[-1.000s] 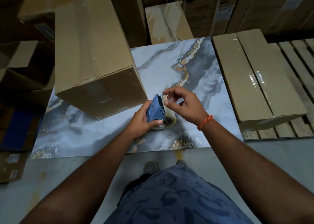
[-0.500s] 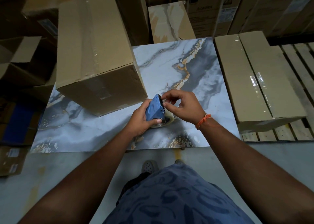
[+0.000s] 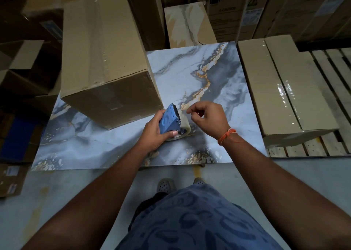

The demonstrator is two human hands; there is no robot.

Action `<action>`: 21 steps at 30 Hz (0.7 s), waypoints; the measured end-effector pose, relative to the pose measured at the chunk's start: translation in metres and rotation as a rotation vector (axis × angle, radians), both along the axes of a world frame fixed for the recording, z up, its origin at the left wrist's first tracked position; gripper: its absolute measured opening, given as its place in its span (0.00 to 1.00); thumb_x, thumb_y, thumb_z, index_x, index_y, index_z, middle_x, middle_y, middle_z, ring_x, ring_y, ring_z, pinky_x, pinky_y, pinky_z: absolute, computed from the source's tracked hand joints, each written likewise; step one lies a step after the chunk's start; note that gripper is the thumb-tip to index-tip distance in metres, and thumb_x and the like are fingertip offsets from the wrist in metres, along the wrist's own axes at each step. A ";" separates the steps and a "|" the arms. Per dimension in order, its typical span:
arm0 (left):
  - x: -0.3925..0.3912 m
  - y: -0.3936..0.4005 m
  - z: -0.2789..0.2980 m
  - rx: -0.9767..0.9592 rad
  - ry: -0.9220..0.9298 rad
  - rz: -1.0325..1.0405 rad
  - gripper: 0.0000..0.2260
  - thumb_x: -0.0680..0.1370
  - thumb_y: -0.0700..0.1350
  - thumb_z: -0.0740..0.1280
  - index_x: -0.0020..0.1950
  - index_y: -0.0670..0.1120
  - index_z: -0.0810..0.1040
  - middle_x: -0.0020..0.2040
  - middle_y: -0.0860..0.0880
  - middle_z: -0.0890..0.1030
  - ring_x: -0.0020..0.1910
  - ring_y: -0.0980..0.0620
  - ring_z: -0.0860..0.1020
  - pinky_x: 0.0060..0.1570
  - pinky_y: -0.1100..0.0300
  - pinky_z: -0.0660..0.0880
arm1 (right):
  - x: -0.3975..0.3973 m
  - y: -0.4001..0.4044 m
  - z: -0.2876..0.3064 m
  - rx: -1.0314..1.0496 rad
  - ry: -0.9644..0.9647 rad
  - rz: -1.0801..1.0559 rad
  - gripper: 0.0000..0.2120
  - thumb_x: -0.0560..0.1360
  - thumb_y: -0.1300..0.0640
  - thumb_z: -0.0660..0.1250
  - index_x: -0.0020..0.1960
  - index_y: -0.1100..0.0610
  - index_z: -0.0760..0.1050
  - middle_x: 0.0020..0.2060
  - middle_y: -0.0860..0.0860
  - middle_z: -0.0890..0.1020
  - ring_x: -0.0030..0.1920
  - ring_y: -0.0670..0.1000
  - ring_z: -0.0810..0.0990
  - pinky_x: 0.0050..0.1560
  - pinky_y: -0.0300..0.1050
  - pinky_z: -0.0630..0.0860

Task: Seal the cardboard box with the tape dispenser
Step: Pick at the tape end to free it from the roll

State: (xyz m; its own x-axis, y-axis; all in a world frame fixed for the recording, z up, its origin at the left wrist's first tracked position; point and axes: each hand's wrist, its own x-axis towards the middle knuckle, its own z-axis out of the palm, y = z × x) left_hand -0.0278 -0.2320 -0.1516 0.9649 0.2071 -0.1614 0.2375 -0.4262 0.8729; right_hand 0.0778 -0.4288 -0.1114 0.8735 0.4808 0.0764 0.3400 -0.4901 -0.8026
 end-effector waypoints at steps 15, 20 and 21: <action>-0.012 0.015 -0.027 0.137 -0.007 -0.062 0.33 0.68 0.56 0.79 0.70 0.53 0.71 0.62 0.52 0.80 0.60 0.49 0.79 0.59 0.48 0.78 | -0.001 0.005 -0.017 0.178 1.132 -0.360 0.09 0.71 0.63 0.76 0.37 0.62 0.78 0.31 0.56 0.78 0.26 0.46 0.69 0.23 0.35 0.61; -0.011 0.014 -0.030 0.124 -0.045 -0.067 0.31 0.70 0.57 0.78 0.69 0.54 0.71 0.61 0.52 0.80 0.58 0.49 0.79 0.57 0.47 0.79 | -0.005 0.010 -0.015 0.194 0.839 -0.338 0.10 0.70 0.66 0.75 0.34 0.57 0.78 0.32 0.53 0.80 0.26 0.44 0.75 0.23 0.33 0.69; -0.011 0.013 -0.030 0.123 -0.058 -0.071 0.31 0.70 0.57 0.77 0.69 0.53 0.72 0.60 0.52 0.80 0.58 0.49 0.79 0.57 0.48 0.79 | -0.006 0.012 -0.015 0.166 0.705 -0.327 0.12 0.70 0.65 0.76 0.32 0.55 0.78 0.33 0.52 0.82 0.29 0.44 0.78 0.28 0.34 0.74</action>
